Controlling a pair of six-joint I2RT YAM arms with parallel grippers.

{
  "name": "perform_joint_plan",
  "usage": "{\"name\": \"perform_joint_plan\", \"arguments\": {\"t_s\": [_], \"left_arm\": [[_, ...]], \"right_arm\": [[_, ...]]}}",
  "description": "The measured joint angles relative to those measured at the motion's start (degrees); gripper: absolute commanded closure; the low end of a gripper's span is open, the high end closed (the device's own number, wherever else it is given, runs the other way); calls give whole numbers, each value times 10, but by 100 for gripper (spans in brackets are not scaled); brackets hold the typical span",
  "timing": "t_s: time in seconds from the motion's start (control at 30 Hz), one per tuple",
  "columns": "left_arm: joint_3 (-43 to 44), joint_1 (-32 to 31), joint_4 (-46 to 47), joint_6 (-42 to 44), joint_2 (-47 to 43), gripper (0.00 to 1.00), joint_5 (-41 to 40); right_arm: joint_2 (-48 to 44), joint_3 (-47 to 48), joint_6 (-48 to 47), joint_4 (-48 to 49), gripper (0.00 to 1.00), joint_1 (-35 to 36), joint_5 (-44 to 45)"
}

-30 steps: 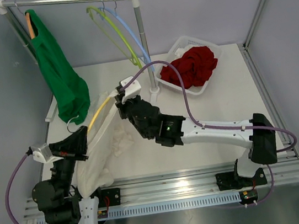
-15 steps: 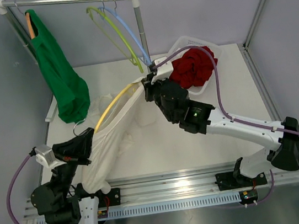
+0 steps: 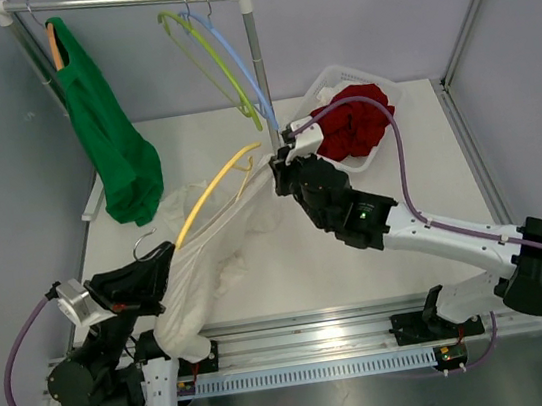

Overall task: Remove the t-shirt from the hanger
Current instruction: Remove the tshirt from the hanger

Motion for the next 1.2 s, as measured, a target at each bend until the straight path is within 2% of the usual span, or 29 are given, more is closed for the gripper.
{"name": "perform_joint_plan", "arguments": {"t_s": [0.17, 0.33, 0.47, 0.57, 0.7, 0.73, 0.87, 1.13, 1.2], "left_arm": [[12, 0, 1, -11, -4, 100, 3], [16, -2, -15, -13, -5, 100, -13], [20, -2, -41, -3, -6, 100, -52], [20, -2, -52, 0, -7, 100, -69], [20, -2, -55, 1, -7, 100, -80], [20, -2, -56, 1, -7, 100, -83], [19, -2, -59, 1, -7, 100, -86], [6, -2, -44, -15, -8, 100, -83], [-3, -2, -36, -23, -8, 100, -82]], "right_arm": [[-59, -77, 1, 39, 100, -2, -51], [-112, -169, -39, 127, 99, -5, -182], [-106, -216, -109, 179, 92, 37, -274], [-78, -219, -150, 194, 80, 65, -351], [-39, -223, -173, 232, 36, 76, -457], [-30, -226, -176, 245, 19, 77, -480], [-8, -245, -183, 292, 0, 78, -542], [33, -250, -183, 359, 1, 83, -613], [49, -249, -185, 378, 15, 87, -613]]}}
